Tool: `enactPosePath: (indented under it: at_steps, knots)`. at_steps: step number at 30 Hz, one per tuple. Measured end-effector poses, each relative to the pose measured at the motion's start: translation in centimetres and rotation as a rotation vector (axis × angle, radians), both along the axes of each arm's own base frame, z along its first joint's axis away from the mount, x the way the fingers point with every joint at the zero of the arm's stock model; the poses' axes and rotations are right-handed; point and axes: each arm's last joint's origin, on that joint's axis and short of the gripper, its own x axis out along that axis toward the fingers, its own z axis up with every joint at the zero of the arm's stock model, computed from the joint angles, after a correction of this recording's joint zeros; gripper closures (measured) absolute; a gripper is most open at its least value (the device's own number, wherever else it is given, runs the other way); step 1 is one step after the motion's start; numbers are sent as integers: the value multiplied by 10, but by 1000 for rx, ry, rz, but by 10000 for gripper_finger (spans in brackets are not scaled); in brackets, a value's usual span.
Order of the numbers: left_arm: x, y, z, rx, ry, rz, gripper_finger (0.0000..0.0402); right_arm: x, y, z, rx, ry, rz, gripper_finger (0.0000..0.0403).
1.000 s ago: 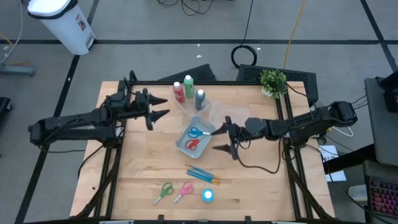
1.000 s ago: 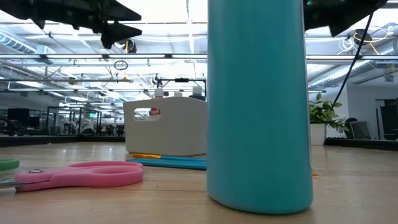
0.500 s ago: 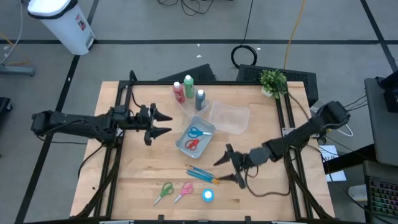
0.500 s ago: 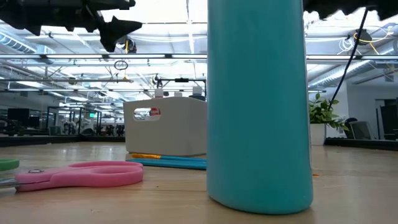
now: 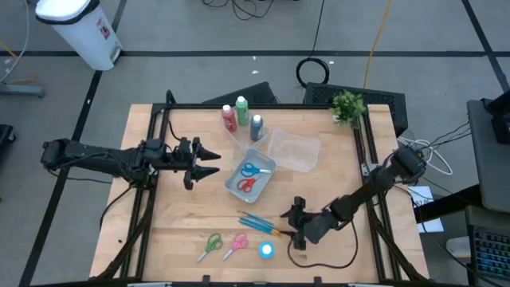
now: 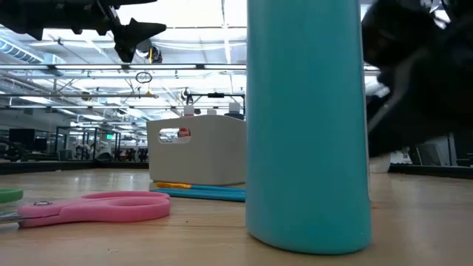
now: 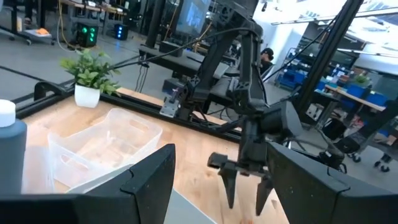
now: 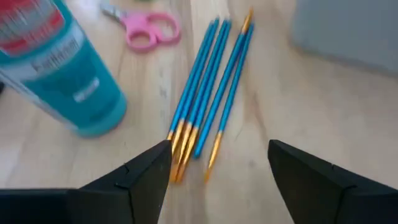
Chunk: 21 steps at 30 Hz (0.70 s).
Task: Pick & Place Paint Supplies
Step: Put the blue paintbrush into the right transparent bin
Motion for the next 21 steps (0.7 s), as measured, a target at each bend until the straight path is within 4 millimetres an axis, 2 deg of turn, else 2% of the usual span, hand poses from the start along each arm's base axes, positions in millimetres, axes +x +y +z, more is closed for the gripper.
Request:
enactPosePath:
  at_steps: [6, 21]
  knots:
    - [0, 0, 0, -14, 0, -1, 144, -4, 7, -15, -5, 43, 7, 180]
    - [0, 0, 0, -44, 0, -1, 144, -5, 4, -24, -64, 73, -19, 255]
